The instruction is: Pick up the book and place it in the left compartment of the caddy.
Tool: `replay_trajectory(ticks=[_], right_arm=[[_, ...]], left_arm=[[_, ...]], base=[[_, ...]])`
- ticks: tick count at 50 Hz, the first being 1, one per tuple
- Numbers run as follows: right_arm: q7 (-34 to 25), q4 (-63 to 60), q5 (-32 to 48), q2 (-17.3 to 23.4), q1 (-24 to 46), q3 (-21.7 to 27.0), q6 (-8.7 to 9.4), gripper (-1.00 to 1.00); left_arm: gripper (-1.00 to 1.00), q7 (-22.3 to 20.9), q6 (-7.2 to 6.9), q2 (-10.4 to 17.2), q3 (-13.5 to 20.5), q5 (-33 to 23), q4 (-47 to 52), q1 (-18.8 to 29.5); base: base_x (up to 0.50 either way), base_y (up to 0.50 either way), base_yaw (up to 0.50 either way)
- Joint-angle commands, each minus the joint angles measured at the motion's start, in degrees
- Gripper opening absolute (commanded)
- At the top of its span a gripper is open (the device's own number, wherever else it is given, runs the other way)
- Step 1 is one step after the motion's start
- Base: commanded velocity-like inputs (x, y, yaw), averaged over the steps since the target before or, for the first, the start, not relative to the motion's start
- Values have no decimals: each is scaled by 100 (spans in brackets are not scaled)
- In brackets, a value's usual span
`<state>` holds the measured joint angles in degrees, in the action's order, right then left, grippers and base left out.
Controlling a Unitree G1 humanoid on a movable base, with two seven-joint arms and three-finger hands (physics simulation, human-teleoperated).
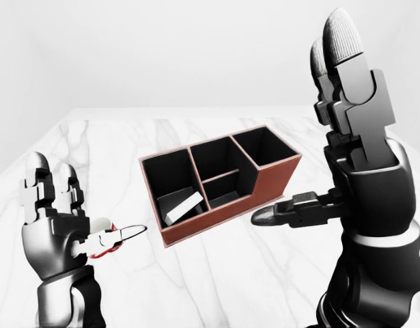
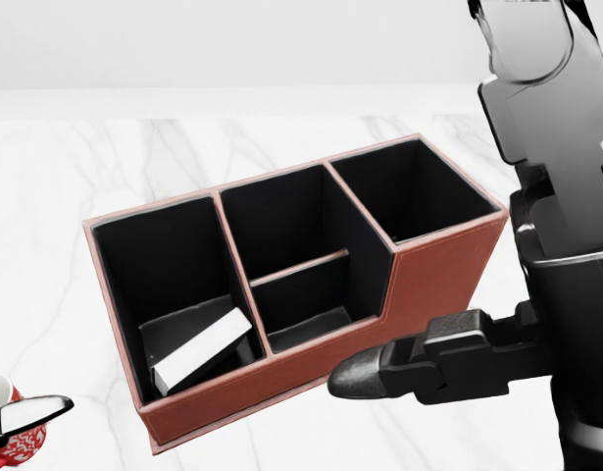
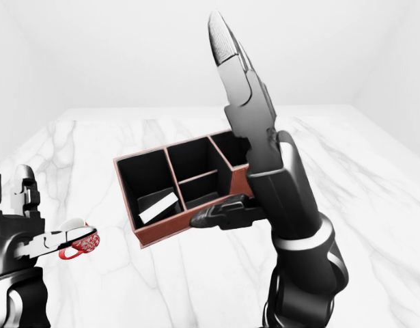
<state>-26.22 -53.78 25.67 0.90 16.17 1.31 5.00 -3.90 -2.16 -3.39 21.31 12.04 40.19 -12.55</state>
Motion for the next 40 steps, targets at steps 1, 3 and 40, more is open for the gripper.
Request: replay_trajectory(ticks=[1, 3, 40], right_arm=[[1250, 458, -1655, 450, -361, 663, 0, 100], [1386, 513, -1824, 480, -391, 708, 0, 100], [2479, -621, -5078, 1056, -3422, 1686, -717, 100]], left_arm=[[100, 355, 490, 54, -783, -742, -261, 101], [100, 378, 604, 88, -896, -811, -280, 80], [100, -763, 716, -627, 564, 1523, 1860, -1003]], base=[[0, 0, 0], [0, 0, 0], [0, 0, 0]])
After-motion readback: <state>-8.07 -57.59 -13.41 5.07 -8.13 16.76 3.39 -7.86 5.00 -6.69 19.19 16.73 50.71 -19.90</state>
